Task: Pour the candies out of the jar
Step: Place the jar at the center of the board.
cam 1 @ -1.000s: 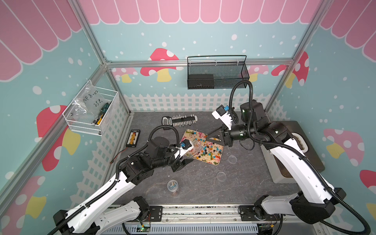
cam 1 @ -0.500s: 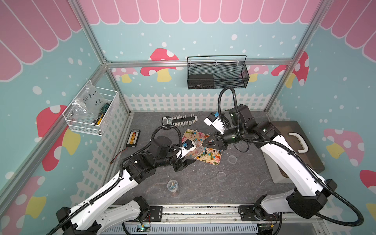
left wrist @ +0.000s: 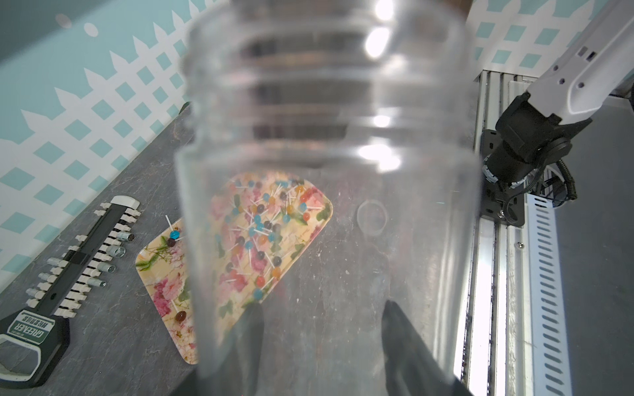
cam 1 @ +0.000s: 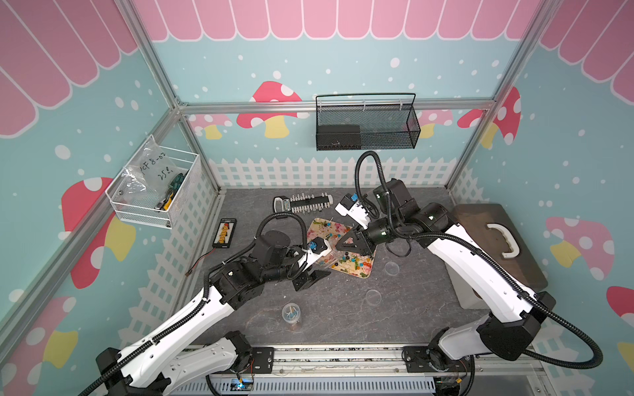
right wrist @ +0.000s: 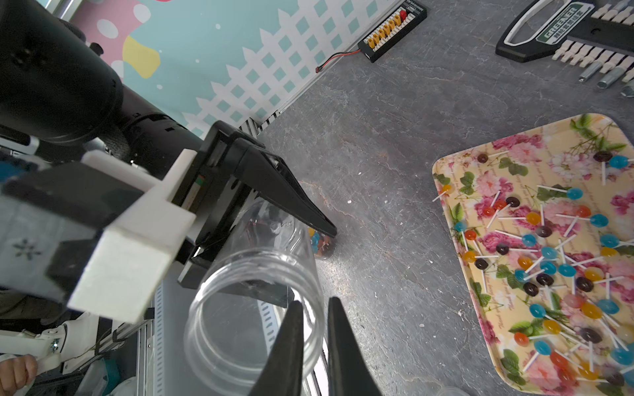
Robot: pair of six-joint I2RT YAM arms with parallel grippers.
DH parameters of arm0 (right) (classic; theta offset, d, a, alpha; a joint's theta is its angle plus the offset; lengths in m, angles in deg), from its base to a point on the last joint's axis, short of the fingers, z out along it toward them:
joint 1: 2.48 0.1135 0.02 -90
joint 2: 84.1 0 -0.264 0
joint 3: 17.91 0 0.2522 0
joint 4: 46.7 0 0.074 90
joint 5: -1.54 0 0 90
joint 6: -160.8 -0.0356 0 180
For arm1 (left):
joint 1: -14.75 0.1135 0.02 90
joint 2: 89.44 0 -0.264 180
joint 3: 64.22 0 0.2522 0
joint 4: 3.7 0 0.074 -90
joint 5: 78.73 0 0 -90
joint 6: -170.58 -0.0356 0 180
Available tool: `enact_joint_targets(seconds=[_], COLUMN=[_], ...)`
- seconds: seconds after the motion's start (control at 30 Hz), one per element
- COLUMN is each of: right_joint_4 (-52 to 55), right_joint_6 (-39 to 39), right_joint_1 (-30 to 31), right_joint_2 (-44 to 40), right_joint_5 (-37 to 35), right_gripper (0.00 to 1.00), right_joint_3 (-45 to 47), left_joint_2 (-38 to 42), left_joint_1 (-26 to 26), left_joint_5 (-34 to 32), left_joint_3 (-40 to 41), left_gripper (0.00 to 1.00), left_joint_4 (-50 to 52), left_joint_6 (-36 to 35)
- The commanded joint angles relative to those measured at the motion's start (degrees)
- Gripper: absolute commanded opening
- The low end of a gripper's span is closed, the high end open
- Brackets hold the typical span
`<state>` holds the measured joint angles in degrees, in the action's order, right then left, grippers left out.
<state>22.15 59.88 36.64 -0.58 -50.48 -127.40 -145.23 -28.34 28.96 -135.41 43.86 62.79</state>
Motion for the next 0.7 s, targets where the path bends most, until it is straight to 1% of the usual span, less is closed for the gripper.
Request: enact_joint_targets(seconds=[0.0,0.1,0.17,0.23,0.33,0.4,0.47,0.5,0.57,0.67], right_joint_4=[-0.36,-0.94,-0.95,-0.95,-0.95,-0.86,-0.78,-0.63,0.36,3.55], right_joint_6=[0.82,0.65,0.63,0.55,0.46,0.37,0.37,0.37,0.54,1.83], right_joint_1=[0.94,1.40,1.56,1.65,1.67,1.67,1.67,1.67,1.67,1.60], right_joint_2=[0.58,0.63,0.69,0.67,0.58,0.58,0.55,0.56,0.78,1.89], right_joint_5=[0.08,-0.37,-0.96,-1.83,-2.56,-3.12,-3.92,-4.32,-6.57,-12.44], right_gripper=[0.07,0.00,0.00,0.00,0.00,0.00,0.00,0.00,0.00,0.00], right_joint_3=[0.08,0.13,0.18,0.26,0.31,0.25,0.25,0.19,-0.44,-2.66], left_joint_2=[1.38,1.64,1.72,1.82,2.11,2.12,2.25,2.39,2.95,4.41], left_joint_1=[0.29,0.29,0.29,0.29,0.29,0.29,0.29,0.29,0.29,0.29], left_joint_5=[1.70,1.56,1.45,1.00,0.50,0.20,-0.49,-0.81,-1.59,-2.87], left_joint_3=[0.69,1.00,1.16,1.26,1.68,1.79,1.88,1.88,1.97,2.40], left_gripper=[0.49,0.49,0.50,0.55,0.68,0.80,0.94,0.99,0.99,0.99], left_joint_4=[-1.46,-1.63,-1.71,-1.86,-2.41,-2.55,-2.60,-2.67,-2.60,-2.32], left_joint_6=[-0.02,-0.05,-0.04,0.21,0.56,0.85,1.16,1.26,1.84,2.56])
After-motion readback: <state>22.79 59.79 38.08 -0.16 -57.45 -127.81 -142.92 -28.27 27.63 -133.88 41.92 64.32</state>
